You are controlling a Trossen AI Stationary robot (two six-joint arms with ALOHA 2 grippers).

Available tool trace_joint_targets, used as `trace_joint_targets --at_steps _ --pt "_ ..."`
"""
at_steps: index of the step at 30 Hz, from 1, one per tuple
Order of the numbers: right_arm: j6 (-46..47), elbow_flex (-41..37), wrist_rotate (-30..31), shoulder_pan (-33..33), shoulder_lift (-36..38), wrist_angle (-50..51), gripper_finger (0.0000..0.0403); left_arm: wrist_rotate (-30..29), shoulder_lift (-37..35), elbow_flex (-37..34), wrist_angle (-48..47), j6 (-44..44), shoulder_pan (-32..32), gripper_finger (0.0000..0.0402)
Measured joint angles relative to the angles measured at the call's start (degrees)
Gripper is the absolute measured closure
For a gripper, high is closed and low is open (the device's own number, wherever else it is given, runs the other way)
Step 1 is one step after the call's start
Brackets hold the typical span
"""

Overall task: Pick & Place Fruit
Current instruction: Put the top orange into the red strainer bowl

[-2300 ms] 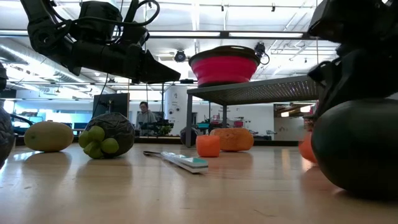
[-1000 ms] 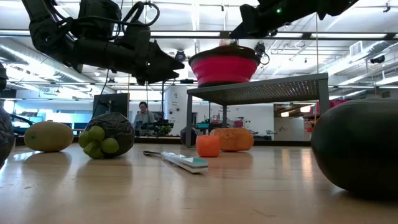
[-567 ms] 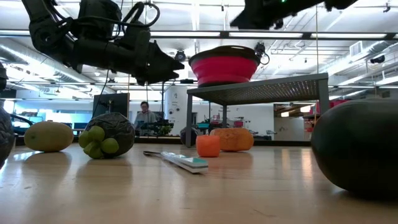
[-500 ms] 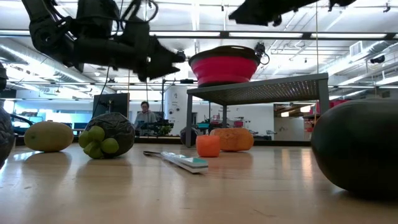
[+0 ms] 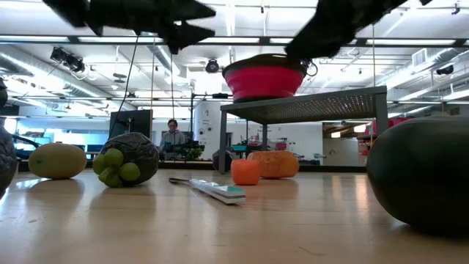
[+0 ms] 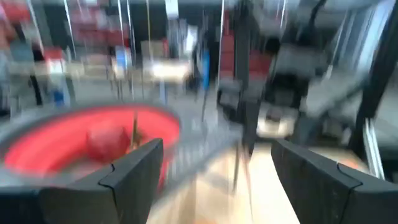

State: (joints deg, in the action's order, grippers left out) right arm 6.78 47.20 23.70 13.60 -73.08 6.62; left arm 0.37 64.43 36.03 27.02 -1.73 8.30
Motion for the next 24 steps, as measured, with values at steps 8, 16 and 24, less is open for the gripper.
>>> trace_joint_targets --at_steps 8,16,24 --pt "16.75 0.00 -13.07 6.40 0.00 19.21 0.0185 2.11 3.90 2.10 -16.03 3.52 -5.61 0.0095" --pt "39.28 0.00 -29.41 10.42 0.02 33.63 0.0185 2.87 19.15 2.12 -1.48 6.26 -10.24 0.0095" --pt "41.69 0.00 -26.90 14.45 0.02 38.00 0.0185 8.00 28.34 2.12 1.88 3.36 -10.31 0.0095"
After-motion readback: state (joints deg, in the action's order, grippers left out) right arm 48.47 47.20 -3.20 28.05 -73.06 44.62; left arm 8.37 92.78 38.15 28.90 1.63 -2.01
